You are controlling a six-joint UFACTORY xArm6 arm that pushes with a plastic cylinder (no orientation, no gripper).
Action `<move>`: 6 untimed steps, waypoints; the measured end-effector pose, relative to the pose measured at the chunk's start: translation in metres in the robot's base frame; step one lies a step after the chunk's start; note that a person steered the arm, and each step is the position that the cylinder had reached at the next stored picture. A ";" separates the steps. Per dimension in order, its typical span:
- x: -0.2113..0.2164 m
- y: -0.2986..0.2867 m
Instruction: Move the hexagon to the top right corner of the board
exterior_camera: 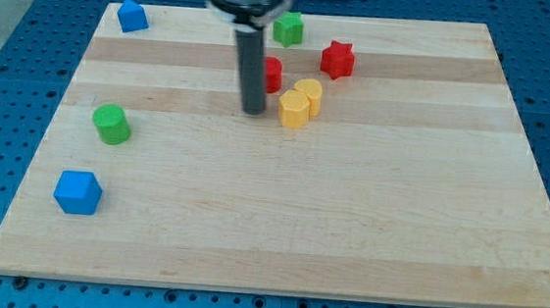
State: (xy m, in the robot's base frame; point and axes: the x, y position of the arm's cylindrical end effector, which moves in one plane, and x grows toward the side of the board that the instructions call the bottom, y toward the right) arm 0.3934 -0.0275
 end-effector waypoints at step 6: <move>0.019 0.133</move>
State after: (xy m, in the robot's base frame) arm 0.4122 0.1060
